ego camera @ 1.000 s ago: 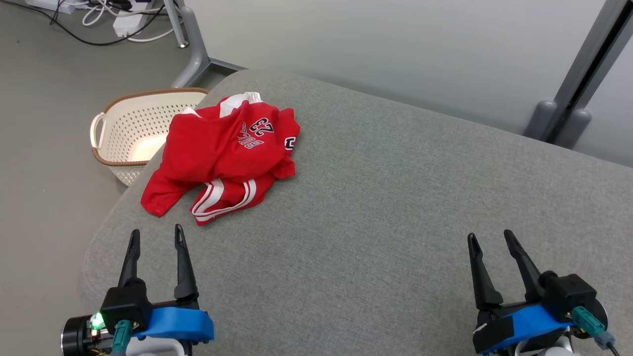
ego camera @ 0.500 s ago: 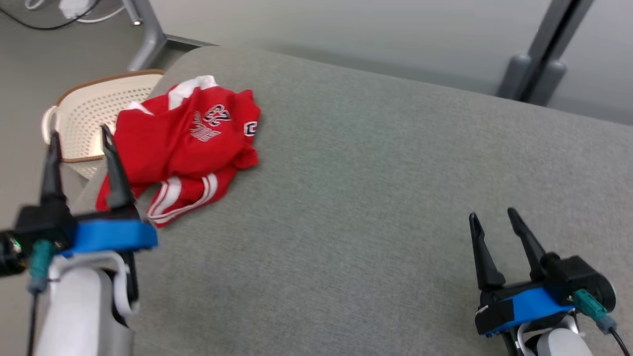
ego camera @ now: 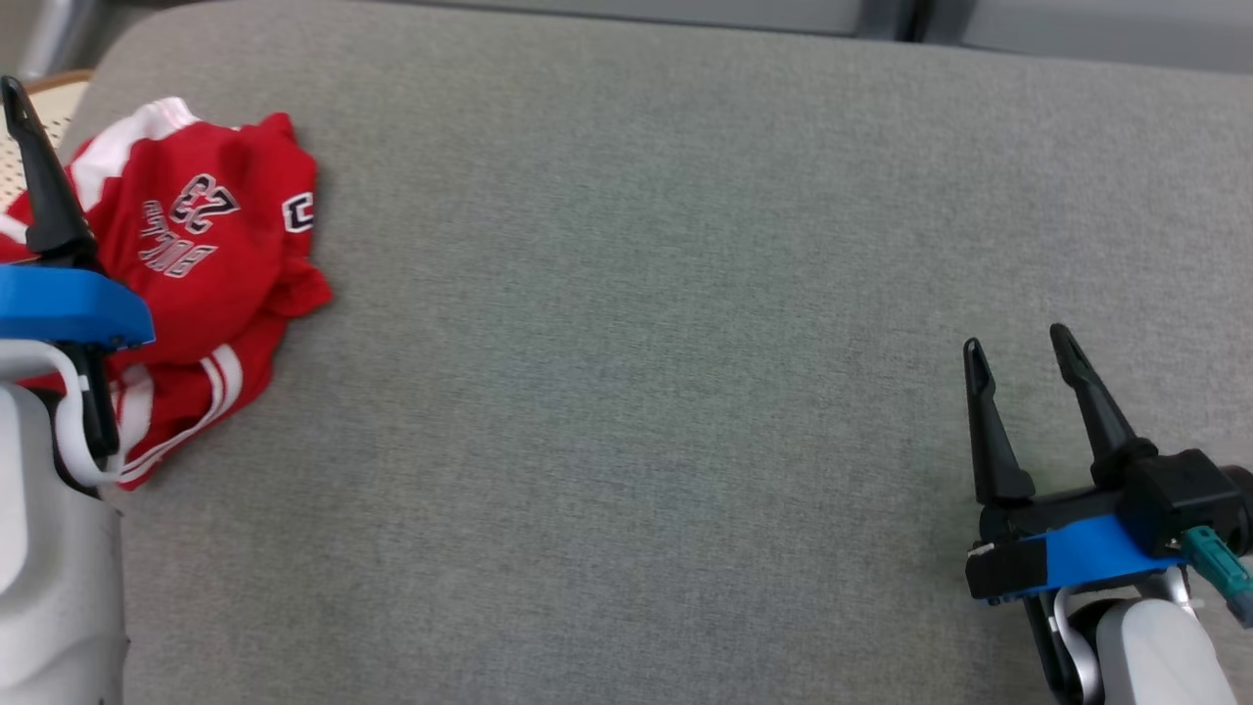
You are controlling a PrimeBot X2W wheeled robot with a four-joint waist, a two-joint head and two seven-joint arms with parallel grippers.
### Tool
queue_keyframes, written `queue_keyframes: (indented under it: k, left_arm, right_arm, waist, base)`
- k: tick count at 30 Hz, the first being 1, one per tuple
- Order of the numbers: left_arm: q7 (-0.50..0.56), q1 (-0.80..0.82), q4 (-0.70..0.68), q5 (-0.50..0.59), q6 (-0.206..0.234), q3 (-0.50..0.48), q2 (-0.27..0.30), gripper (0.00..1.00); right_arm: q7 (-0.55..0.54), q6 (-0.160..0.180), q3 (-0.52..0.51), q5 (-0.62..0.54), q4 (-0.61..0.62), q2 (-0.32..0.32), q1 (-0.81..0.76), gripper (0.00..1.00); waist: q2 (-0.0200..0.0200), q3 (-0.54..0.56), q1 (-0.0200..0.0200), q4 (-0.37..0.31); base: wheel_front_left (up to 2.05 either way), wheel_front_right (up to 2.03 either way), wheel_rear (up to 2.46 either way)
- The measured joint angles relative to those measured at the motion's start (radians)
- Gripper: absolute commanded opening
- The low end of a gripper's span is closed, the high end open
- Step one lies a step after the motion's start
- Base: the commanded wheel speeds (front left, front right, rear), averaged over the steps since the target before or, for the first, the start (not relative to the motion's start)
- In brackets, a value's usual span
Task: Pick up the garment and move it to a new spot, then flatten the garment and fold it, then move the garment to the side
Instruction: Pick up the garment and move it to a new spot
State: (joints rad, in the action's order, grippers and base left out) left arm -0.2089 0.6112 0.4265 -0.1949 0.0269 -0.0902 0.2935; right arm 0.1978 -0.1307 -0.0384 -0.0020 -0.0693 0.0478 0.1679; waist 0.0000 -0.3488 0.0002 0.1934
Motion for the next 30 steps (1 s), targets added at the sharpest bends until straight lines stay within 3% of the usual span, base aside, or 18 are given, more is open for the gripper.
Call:
queue_keyframes:
  k: [7,17,18,19,20,22,23,30]
  left_arm:
    - [0.114,0.052,0.194,-0.025,-0.030,0.010,0.026,1.00]
    - [0.228,0.068,0.416,-0.050,-0.078,0.036,0.040,1.00]
    - [0.231,0.068,0.430,-0.052,-0.081,0.037,0.038,0.85]
    - [0.229,0.068,0.440,-0.054,-0.085,0.039,0.036,0.40]
    - [0.222,0.068,0.447,-0.056,-0.087,0.042,0.036,0.31]
    - [0.204,0.068,0.458,-0.057,-0.094,0.047,0.035,0.31]
    - [0.187,0.069,0.459,-0.057,-0.095,0.049,0.035,0.00]
    - [0.043,0.114,0.406,-0.033,-0.085,0.068,0.047,0.00]
  right_arm:
    - [-0.009,0.000,-0.006,-0.006,0.043,0.000,0.013,1.00]
    - [-0.007,0.000,-0.001,-0.001,0.039,0.000,0.021,1.00]
    - [-0.007,0.000,0.001,0.002,0.036,0.000,0.023,1.00]
    - [-0.006,0.000,0.003,0.005,0.034,0.000,0.026,1.00]
    - [-0.005,0.000,0.005,0.005,0.031,0.000,0.030,1.00]
    - [-0.001,0.000,0.008,0.011,0.024,0.000,0.030,1.00]
    - [0.002,0.000,0.008,0.014,0.021,0.000,0.030,1.00]
    - [0.016,0.000,0.009,0.040,-0.019,0.000,0.029,1.00]
  waist:
    - [0.0000,-0.052,0.0000,-0.038]
    - [0.0000,-0.059,0.0000,-0.032]
    - [0.0000,-0.057,-0.0001,-0.032]
    - [0.0000,-0.056,-0.0001,-0.032]
    - [0.0000,-0.054,-0.0001,-0.033]
    - [0.0000,-0.049,-0.0001,-0.035]
    - [0.0000,-0.045,-0.0001,-0.037]
    - [0.0000,0.000,-0.0002,-0.051]
  base:
    - [0.00,0.00,0.00]
    - [0.00,0.00,0.00]
    - [0.00,0.00,0.00]
    - [0.00,0.00,0.00]
    - [0.00,0.00,0.00]
    - [0.00,0.00,0.00]
    - [0.00,0.00,0.00]
    - [0.00,0.00,0.00]
